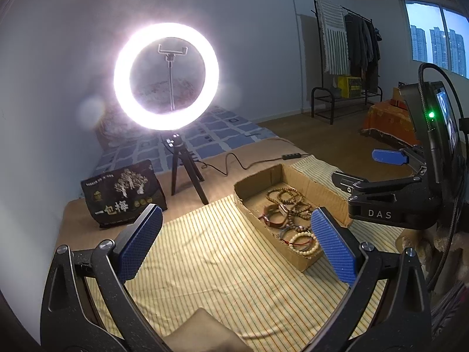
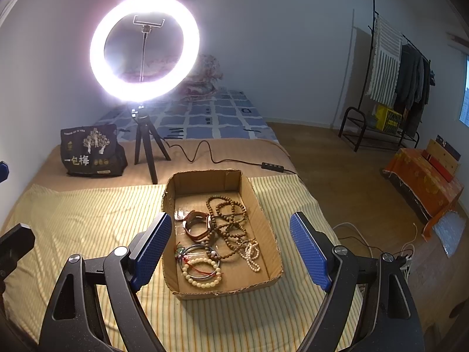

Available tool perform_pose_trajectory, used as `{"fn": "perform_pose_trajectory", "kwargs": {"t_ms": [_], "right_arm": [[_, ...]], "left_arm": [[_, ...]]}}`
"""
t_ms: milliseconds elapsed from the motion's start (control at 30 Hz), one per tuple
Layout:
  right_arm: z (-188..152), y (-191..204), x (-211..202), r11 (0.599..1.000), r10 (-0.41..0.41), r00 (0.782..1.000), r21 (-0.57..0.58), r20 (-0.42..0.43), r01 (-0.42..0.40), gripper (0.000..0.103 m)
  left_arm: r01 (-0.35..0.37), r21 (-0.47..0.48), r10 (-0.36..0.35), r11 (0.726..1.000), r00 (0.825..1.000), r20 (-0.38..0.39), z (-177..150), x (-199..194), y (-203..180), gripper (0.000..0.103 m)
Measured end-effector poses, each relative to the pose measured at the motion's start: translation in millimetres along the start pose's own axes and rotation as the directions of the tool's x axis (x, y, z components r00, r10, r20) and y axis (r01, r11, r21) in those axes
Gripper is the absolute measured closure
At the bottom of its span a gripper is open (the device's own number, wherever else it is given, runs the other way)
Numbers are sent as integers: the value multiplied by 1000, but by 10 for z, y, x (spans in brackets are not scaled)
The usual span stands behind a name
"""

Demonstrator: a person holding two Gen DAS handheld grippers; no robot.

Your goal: Organize jewelry

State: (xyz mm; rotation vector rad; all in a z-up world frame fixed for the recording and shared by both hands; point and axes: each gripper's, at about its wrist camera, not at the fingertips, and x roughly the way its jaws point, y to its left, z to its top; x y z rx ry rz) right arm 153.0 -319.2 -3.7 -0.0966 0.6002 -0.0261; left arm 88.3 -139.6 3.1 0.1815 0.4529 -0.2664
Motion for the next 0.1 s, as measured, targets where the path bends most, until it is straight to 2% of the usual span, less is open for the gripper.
{"fn": "perform_pose_trajectory", "kwargs": {"t_ms": [100], "right_arm": [[-4, -11, 2, 1000, -3, 1000, 0, -3, 3, 20]], "left_arm": [[-13, 2, 13, 1000, 1000, 9, 3, 1, 24, 0]]}}
